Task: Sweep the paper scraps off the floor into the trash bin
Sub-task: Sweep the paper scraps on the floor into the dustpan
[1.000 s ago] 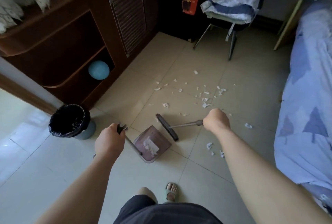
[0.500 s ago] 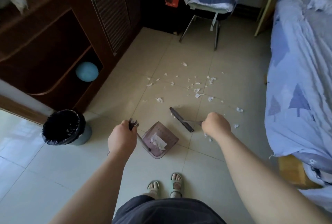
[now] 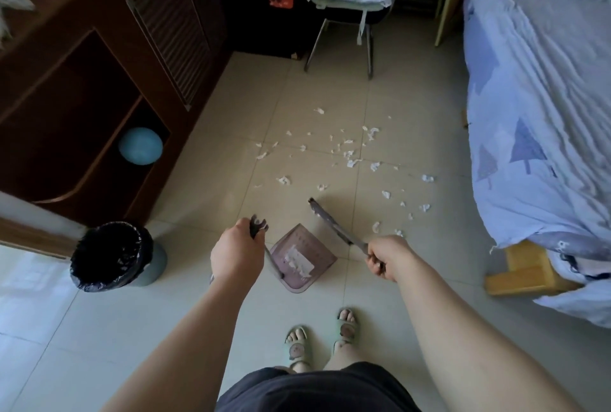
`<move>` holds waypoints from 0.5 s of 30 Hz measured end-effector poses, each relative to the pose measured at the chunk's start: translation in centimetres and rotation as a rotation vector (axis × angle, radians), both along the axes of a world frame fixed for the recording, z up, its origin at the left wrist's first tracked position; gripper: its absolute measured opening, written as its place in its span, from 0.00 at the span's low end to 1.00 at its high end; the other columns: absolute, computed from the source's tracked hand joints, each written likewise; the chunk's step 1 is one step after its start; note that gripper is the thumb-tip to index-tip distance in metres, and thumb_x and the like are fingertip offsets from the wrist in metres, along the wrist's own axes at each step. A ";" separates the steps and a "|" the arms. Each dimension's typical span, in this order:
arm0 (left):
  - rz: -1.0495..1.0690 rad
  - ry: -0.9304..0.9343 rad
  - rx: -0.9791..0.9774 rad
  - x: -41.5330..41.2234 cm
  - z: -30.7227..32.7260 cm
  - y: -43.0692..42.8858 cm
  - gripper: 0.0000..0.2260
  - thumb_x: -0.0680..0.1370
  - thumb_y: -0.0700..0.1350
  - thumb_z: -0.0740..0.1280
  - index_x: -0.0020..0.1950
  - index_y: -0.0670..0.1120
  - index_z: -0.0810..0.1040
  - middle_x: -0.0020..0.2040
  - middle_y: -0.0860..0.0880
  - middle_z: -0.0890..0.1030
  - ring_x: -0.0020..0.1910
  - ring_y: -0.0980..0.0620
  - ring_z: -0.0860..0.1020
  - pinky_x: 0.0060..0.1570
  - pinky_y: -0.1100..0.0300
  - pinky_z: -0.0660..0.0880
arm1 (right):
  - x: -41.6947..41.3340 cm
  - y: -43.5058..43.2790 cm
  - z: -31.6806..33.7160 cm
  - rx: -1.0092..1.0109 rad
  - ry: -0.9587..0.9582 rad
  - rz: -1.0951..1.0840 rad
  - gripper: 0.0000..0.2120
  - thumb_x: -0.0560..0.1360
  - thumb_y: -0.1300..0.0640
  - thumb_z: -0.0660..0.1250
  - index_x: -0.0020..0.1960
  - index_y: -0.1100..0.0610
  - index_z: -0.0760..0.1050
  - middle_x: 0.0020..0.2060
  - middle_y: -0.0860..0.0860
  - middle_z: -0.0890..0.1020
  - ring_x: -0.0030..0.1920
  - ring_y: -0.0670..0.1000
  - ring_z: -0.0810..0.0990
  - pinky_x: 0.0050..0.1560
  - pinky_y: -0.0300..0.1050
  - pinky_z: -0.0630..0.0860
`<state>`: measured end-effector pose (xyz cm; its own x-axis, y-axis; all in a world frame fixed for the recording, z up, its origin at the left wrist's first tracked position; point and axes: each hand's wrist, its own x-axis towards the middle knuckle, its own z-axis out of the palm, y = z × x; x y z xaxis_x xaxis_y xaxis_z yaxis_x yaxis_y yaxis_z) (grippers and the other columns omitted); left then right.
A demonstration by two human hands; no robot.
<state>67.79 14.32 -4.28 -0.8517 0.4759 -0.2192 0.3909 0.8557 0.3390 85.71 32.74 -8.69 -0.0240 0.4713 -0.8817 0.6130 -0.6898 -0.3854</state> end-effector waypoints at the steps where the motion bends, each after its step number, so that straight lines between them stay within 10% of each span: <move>1: -0.017 -0.005 -0.003 0.3 0.0 0.3 0.09 0.78 0.51 0.62 0.47 0.45 0.72 0.39 0.46 0.77 0.36 0.44 0.72 0.34 0.58 0.67 | 0.4 0.1 0.3 0.021 0.003 -0.013 0.11 0.75 0.69 0.51 0.38 0.62 0.68 0.28 0.57 0.70 0.14 0.46 0.63 0.18 0.29 0.57; 15: -0.101 -0.016 0.026 4.6 1.1 6.1 0.10 0.79 0.50 0.61 0.49 0.44 0.73 0.42 0.45 0.79 0.38 0.43 0.73 0.36 0.57 0.68 | 8.9 5.9 -0.2 0.179 -0.019 -0.237 0.08 0.73 0.70 0.55 0.42 0.62 0.70 0.27 0.57 0.70 0.15 0.47 0.64 0.21 0.31 0.60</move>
<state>72.43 20.42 -3.14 -0.7957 0.5647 -0.2190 0.4688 0.8031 0.3677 94.66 38.61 -8.86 0.1209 0.6102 -0.7830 0.4509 -0.7365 -0.5043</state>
